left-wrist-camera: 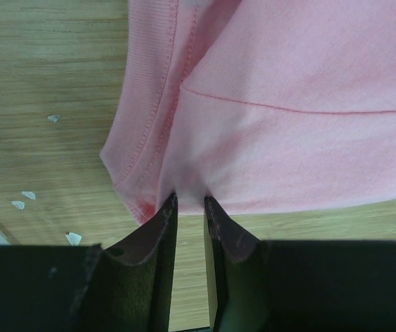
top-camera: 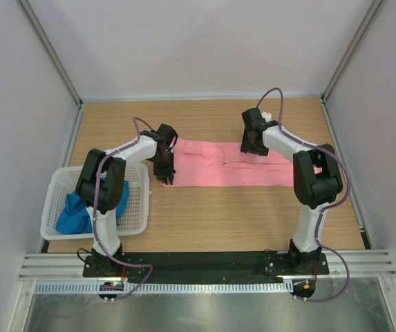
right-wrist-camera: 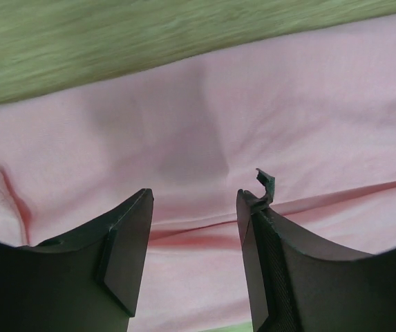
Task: Fold and stack the t-shirts
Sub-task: Fold the tshirt
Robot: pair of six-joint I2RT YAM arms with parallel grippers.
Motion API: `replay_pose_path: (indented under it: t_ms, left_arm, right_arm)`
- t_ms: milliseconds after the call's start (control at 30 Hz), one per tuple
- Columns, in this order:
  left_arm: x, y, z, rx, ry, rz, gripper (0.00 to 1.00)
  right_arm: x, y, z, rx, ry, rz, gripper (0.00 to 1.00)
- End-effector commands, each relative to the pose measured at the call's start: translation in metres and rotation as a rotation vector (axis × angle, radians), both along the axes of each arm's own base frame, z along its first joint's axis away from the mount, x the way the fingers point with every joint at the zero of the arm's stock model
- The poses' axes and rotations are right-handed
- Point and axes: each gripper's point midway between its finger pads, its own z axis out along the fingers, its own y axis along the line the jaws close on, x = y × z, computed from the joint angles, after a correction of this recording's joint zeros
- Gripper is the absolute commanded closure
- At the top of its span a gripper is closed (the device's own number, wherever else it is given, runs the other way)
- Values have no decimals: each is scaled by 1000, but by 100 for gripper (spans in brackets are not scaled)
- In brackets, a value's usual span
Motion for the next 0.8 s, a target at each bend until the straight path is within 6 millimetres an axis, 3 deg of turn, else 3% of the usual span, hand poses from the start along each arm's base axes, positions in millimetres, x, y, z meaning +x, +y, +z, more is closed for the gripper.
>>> replay_pose_path:
  t_ms: [0, 133, 267, 367, 433, 567, 767]
  left_arm:
    - [10, -4, 11, -21, -55, -10, 77]
    - [11, -5, 16, -22, -66, -12, 77]
    - [10, -5, 15, -25, -65, -10, 77]
    - [11, -6, 13, -25, -52, -20, 77]
    - [12, -7, 15, -32, -54, -23, 77]
    - [12, -8, 14, -32, -51, -28, 77]
    - [9, -8, 8, -32, -34, -20, 77]
  right_arm:
    - [8, -2, 46, -16, -94, 15, 41]
    - [-14, 5, 47, 42, -44, 35, 41]
    - [-44, 13, 27, 129, 0, 31, 44]
    - [-55, 15, 16, 152, 17, 20, 50]
    - [-56, 17, 12, 165, 15, 21, 56]
    - [-62, 15, -3, 157, 34, 2, 56]
    - [-51, 10, -10, 131, 10, -29, 56]
